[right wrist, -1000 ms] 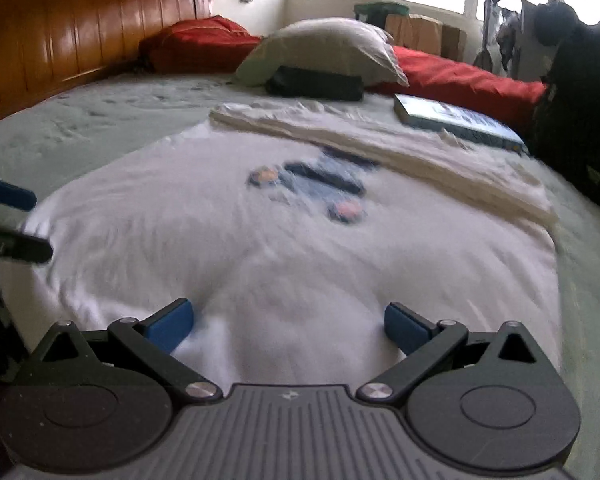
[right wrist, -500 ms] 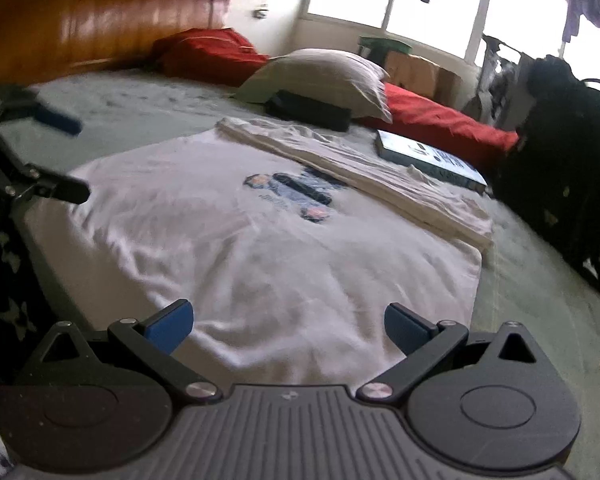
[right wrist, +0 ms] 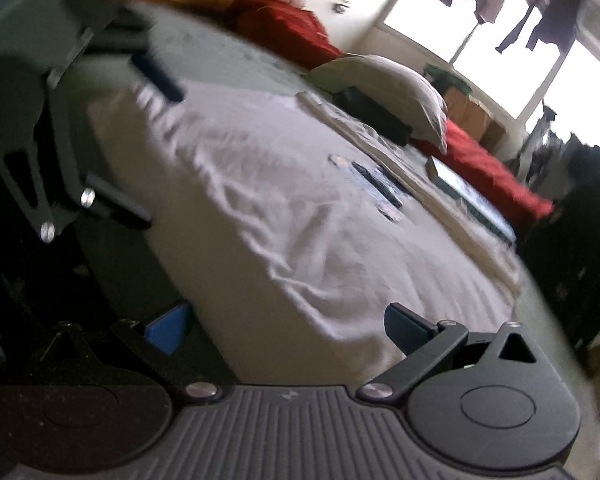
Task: Fold clothes
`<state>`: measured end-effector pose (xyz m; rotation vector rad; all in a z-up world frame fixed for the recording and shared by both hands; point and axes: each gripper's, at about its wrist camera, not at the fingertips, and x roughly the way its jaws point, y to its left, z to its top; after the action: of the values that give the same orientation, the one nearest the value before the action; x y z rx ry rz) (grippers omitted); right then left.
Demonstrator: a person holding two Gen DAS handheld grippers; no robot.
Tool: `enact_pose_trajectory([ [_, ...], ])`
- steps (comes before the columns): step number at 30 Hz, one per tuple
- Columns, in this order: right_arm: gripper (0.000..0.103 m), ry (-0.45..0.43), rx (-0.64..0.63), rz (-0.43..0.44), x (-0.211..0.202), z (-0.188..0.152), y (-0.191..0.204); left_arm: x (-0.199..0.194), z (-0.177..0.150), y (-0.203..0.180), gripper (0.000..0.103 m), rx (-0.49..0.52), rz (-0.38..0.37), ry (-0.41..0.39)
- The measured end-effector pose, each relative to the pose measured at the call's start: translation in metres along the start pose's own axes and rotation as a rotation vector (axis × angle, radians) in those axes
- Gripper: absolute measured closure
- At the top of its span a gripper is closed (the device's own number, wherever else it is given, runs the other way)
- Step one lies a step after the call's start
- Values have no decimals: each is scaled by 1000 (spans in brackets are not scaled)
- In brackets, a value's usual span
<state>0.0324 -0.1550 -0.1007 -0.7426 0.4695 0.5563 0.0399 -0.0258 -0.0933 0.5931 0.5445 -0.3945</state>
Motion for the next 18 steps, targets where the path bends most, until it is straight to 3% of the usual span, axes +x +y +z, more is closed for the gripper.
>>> enact_pose_trajectory([
  [4, 0, -8, -148, -96, 8, -2, 25, 2, 0, -12, 4, 82, 4, -4],
  [9, 0, -37, -221, -198, -2, 4, 33, 0, 3, -21, 4, 134, -4, -24],
  [13, 0, -72, -193, -295, -12, 13, 22, 3, 9, -26, 4, 161, 0, -48],
  [18, 0, -108, -164, -325, -22, 21, 11, 11, 21, -28, 4, 179, 77, -81],
])
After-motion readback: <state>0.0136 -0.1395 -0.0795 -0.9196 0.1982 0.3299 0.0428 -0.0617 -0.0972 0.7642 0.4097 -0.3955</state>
